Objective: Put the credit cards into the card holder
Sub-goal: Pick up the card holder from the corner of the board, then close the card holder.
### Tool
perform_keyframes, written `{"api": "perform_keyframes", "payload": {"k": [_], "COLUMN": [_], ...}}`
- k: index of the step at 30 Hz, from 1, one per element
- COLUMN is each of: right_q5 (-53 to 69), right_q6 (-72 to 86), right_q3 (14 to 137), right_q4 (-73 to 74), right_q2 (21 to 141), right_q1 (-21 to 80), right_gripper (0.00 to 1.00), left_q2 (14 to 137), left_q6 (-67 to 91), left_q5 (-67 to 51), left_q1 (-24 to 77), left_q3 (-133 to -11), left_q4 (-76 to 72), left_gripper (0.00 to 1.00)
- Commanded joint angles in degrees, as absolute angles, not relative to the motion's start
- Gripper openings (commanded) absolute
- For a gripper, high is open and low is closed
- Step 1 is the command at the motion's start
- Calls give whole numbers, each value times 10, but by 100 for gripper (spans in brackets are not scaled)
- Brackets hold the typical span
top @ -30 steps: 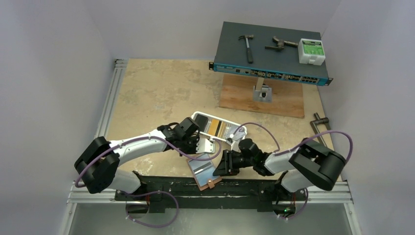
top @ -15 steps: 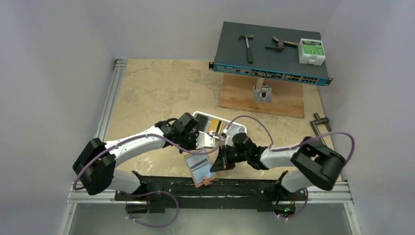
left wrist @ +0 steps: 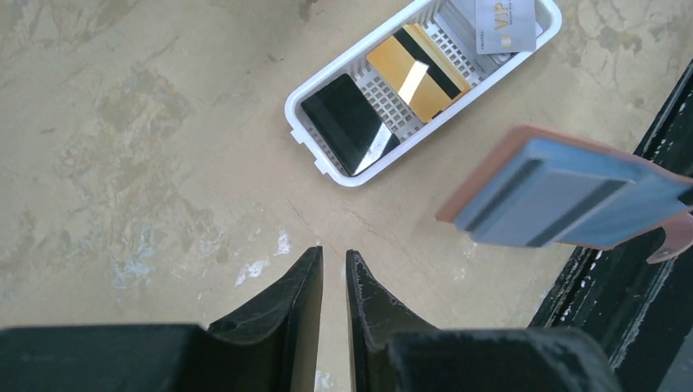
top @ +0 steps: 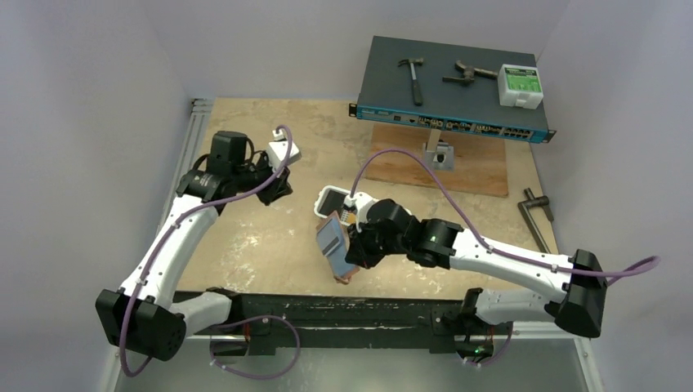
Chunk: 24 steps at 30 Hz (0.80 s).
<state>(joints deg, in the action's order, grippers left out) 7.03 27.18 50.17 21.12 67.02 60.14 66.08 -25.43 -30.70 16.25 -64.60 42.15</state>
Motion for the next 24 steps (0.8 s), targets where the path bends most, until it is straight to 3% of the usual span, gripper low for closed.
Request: {"api": "perform_keyframes", "payload": {"k": [1, 11, 15, 24], "right_q5": [-47, -143, -160, -152], "right_q6": [187, 154, 156, 266], "right_q3": [587, 649, 650, 595], "right_q4": [340, 349, 317, 205], "right_q2": [677, 685, 693, 671], "right_q1": [670, 735, 736, 698], "right_gripper": [0, 0, 0, 0], "left_q2": [672, 761, 739, 675], "left_q6": [-208, -187, -219, -256], "left_q5": [-405, -588, -560, -552], "left_q1": [110, 127, 199, 210], "left_q3": [-638, -656, -634, -591], "left_q4": [399, 368, 375, 438], "left_gripper": [17, 18, 18, 17]}}
